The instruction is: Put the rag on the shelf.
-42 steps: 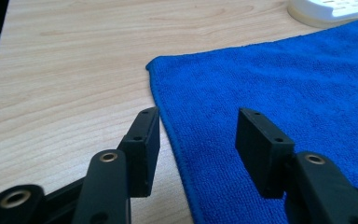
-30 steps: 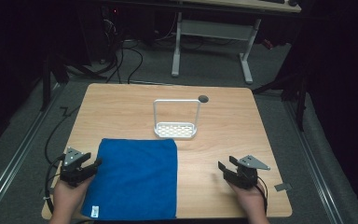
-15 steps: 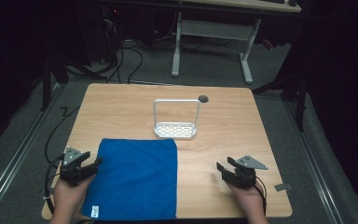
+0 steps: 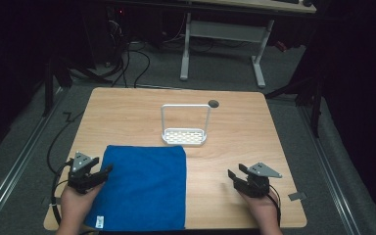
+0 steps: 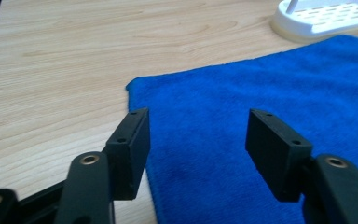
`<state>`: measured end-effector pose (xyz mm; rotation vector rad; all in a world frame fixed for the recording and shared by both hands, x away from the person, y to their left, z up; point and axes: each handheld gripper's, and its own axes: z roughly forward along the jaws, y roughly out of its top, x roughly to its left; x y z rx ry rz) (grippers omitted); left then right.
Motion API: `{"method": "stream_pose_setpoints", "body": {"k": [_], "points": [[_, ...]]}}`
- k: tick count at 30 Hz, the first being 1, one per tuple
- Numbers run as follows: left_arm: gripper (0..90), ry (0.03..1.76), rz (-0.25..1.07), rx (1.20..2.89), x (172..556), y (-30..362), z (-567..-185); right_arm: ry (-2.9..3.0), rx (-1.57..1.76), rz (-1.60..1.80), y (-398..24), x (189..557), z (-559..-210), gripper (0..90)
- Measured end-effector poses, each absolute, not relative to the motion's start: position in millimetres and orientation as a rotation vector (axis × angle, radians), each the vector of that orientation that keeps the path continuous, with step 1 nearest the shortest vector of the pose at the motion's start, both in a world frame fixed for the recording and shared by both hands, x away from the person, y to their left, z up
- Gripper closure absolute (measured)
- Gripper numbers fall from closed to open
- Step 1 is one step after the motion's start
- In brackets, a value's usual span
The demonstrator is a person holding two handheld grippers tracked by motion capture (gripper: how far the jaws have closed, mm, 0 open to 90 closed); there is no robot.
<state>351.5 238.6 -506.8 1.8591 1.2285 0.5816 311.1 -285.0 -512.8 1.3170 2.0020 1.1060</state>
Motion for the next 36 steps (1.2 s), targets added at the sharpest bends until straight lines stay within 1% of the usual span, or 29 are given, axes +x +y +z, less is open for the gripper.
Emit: {"method": "stream_pose_setpoints", "body": {"k": [9,15,18,21,22,26,31,36], "points": [[43.0,1.192,0.620,1.863,358.2,216.0,-494.6,2.006,1.289,1.134,-285.3,310.2,-511.1,47.6],[42.7,1.174,0.649,1.881,374.4,202.0,-494.9,2.003,1.251,1.150,-281.9,308.4,-509.3,46.8],[43.4,1.195,0.641,1.881,383.1,203.5,-497.2,2.004,1.242,1.152,-278.6,307.4,-508.6,46.0],[46.3,1.245,0.645,1.866,395.7,212.2,-500.3,2.014,1.235,1.151,-275.3,307.6,-509.5,46.0],[47.4,1.258,0.628,1.860,398.4,215.8,-500.7,2.022,1.233,1.148,-273.8,308.1,-510.1,46.0],[51.3,1.277,0.636,1.864,406.6,227.8,-503.1,2.032,1.231,1.144,-267.7,309.4,-512.0,45.7],[53.2,1.320,0.600,1.864,418.6,240.2,-514.1,2.055,1.234,1.157,-256.9,310.1,-512.5,45.3],[54.2,1.347,0.590,1.856,427.9,242.8,-522.5,2.084,1.194,1.149,-239.0,312.4,-508.5,46.0]]}}
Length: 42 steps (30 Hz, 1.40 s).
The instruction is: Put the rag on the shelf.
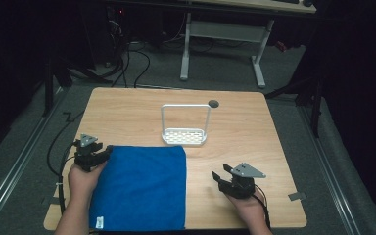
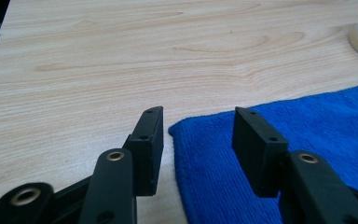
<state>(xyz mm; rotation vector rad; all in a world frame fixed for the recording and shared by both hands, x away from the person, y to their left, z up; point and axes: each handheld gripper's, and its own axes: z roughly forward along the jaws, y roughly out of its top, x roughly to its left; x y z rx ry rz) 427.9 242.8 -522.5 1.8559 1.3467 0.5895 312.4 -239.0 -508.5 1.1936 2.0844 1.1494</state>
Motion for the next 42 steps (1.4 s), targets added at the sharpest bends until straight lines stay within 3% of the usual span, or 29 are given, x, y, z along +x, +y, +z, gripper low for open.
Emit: {"method": "stream_pose_setpoints", "body": {"k": [16,24,34,42], "points": [[57.2,1.378,0.510,1.880,444.9,241.9,-535.1,2.144,1.168,1.117,-199.4,338.9,-501.3,47.0],[59.4,1.390,0.496,1.858,443.0,244.4,-535.5,2.171,1.241,1.121,-170.5,378.5,-508.1,56.2],[59.5,1.386,0.477,1.852,438.4,245.8,-535.5,2.187,1.306,1.059,-139.1,419.6,-520.8,59.1],[72.4,1.368,0.482,1.876,437.0,243.8,-535.4,2.202,1.334,1.030,-128.9,432.6,-528.0,59.9]]}}
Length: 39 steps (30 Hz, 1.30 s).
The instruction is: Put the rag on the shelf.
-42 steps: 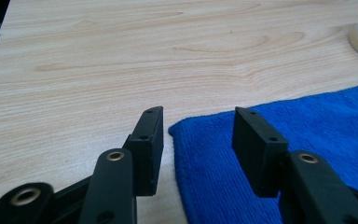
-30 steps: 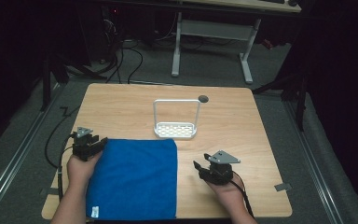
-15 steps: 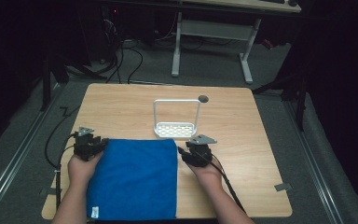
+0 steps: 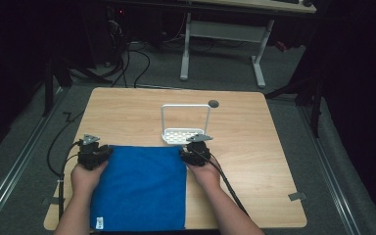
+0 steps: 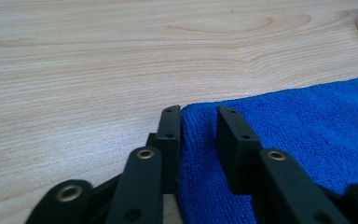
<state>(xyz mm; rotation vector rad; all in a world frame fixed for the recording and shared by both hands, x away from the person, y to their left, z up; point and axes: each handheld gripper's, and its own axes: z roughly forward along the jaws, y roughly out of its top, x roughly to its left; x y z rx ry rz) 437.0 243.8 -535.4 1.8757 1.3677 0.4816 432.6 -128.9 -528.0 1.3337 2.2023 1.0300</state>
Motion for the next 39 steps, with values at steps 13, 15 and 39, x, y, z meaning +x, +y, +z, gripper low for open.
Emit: {"method": "stream_pose_setpoints", "body": {"k": [13,15,39], "points": [[85.6,1.368,0.461,1.870,437.3,244.2,-536.0,2.203,1.318,0.980,-122.2,434.7,-531.7,76.6],[86.6,1.366,0.461,1.872,437.2,244.1,-536.0,2.209,1.313,0.978,-121.0,434.3,-531.5,79.0],[87.9,1.179,0.561,1.707,400.1,242.4,-488.1,2.048,1.207,1.311,-134.6,391.5,-490.0,88.6]]}}
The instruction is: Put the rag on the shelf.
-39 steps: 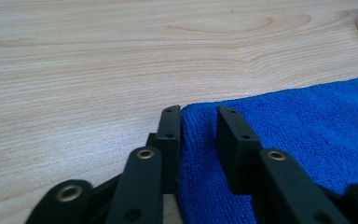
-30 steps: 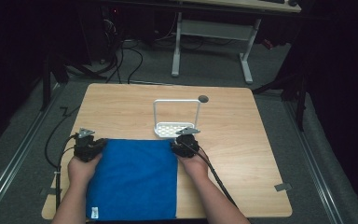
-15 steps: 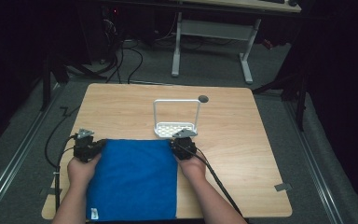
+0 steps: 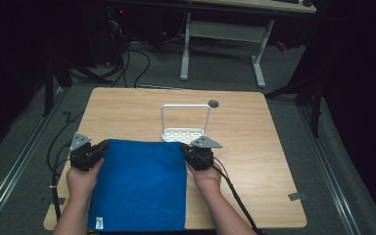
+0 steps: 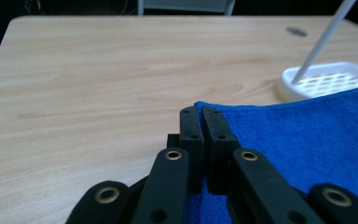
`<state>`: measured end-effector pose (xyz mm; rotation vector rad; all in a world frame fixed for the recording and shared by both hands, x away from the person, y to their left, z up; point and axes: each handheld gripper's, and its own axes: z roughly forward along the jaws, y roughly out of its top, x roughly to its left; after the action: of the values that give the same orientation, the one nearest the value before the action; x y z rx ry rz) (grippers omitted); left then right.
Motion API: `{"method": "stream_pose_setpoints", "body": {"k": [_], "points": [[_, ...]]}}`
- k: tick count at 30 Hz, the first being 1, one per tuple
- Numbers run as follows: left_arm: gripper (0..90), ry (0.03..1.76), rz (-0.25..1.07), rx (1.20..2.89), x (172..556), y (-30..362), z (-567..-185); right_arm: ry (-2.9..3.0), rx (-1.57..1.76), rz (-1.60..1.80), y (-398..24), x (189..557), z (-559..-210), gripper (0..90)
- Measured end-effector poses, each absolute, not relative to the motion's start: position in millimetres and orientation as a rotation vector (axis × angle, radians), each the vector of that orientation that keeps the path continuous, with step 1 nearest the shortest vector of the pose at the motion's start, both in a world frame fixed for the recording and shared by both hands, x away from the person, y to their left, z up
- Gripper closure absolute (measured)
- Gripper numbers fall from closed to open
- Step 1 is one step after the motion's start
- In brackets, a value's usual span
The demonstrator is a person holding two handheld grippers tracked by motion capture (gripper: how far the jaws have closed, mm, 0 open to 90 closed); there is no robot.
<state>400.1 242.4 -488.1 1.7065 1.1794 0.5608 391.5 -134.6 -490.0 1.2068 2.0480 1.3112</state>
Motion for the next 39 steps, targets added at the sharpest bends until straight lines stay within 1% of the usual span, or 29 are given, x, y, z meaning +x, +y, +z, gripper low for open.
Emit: {"method": "stream_pose_setpoints", "body": {"k": [9,11,17,20,31,34,39], "points": [[87.9,1.059,0.622,1.659,380.5,224.8,-461.2,1.952,1.159,1.406,-153.5,368.5,-468.6,88.6],[87.9,1.003,0.656,1.654,372.1,214.6,-451.2,1.911,1.119,1.435,-162.1,357.3,-458.3,88.6],[87.9,0.943,0.674,1.626,361.3,199.9,-437.4,1.841,1.081,1.471,-176.3,339.5,-443.9,88.6],[87.9,0.913,0.705,1.619,355.3,188.8,-430.3,1.770,1.049,1.488,-191.1,326.3,-432.0,88.6],[87.9,0.871,0.730,1.577,352.8,155.7,-418.5,1.627,1.031,1.520,-234.8,308.5,-408.4,88.6],[87.9,0.831,0.751,1.555,352.6,143.6,-405.9,1.592,1.012,1.520,-241.9,304.6,-402.8,88.6],[87.9,0.794,0.774,1.534,353.1,134.3,-390.9,1.533,1.004,1.530,-252.0,302.0,-393.4,88.6]]}}
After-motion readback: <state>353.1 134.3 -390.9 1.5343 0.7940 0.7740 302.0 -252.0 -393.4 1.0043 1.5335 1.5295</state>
